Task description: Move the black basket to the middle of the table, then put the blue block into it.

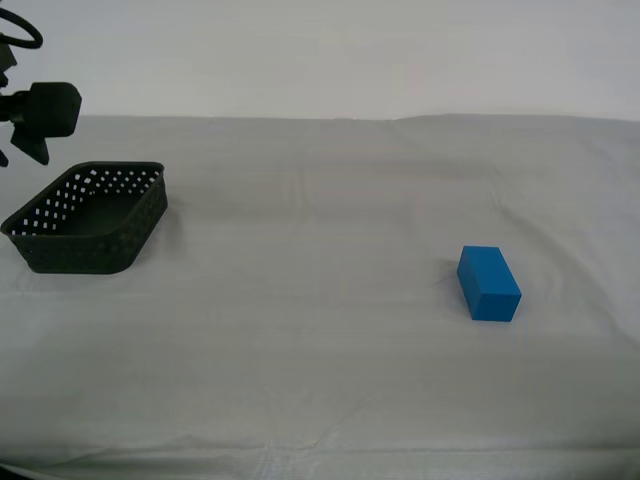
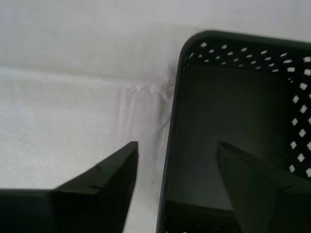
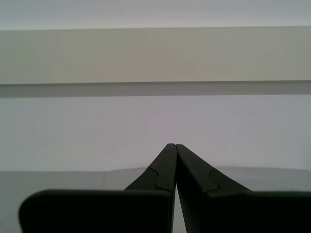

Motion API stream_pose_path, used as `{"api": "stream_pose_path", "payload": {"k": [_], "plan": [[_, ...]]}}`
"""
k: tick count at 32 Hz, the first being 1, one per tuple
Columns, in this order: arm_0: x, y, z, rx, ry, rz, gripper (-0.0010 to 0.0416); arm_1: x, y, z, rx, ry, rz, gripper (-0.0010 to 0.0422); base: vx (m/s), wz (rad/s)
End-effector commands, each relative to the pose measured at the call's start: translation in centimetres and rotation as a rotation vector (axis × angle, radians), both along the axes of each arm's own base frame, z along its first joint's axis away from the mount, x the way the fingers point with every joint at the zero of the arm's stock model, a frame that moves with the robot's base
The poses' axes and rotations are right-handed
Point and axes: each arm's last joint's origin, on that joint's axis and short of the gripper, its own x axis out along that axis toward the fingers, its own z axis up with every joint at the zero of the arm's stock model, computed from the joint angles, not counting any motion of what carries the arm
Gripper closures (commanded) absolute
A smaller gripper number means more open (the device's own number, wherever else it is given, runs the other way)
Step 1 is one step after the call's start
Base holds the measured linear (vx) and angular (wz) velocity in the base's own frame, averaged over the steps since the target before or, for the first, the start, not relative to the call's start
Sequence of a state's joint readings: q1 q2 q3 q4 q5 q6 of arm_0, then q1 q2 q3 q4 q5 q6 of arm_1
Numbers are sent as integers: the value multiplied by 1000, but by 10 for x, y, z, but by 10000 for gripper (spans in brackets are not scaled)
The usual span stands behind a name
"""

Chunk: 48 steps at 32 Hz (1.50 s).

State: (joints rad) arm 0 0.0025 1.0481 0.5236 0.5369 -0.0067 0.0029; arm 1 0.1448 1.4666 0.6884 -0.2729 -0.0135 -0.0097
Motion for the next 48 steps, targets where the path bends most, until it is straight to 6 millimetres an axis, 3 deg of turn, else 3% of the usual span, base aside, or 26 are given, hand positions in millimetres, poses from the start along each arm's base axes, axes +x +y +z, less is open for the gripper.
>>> {"api": "stream_pose_path", "payload": {"k": [1, 6, 10, 15, 20, 23, 27, 28, 29, 34, 40, 48], "plan": [[0, 0, 0, 0, -1, 0, 405, 7, 1, -14, -13, 42, 6, 128, 0, 0], [0, 0, 0, 0, -1, 0, 405, 19, 3, -44, -26, 154, 9, 62, 0, 0], [0, 0, 0, -1, 0, 0, 405, 32, 5, -64, -36, 218, 10, 58, 0, 0], [0, 0, 0, -1, 3, 0, 405, 47, 7, -73, -43, 238, 23, 79, 0, 0], [0, 0, -2, -3, 22, 0, 405, 55, 8, -76, -41, 245, 25, 142, 0, 0], [0, 0, -2, -3, 23, 0, 405, 56, 8, -75, -41, 247, 25, 206, 0, 0], [0, 0, -2, -3, 24, 0, 405, 56, 9, -75, -42, 251, 26, 347, 0, 0], [0, 0, -2, -3, 24, 0, 405, 55, 8, -76, -42, 252, 25, 403, 0, 0], [0, 0, -2, -3, 23, 0, 405, 55, 8, -76, -43, 252, 28, 420, 0, 0], [0, 0, -2, -3, 24, 0, 405, 53, 8, -75, -64, 268, 66, 411, 0, 0], [0, 0, -2, -2, 24, 0, 405, 49, 2, -56, -183, 254, 60, 413, 0, 0], [0, 0, -2, 1, 24, 1, 405, 43, -30, 12, -226, 103, 33, 413, 0, 0]]}}
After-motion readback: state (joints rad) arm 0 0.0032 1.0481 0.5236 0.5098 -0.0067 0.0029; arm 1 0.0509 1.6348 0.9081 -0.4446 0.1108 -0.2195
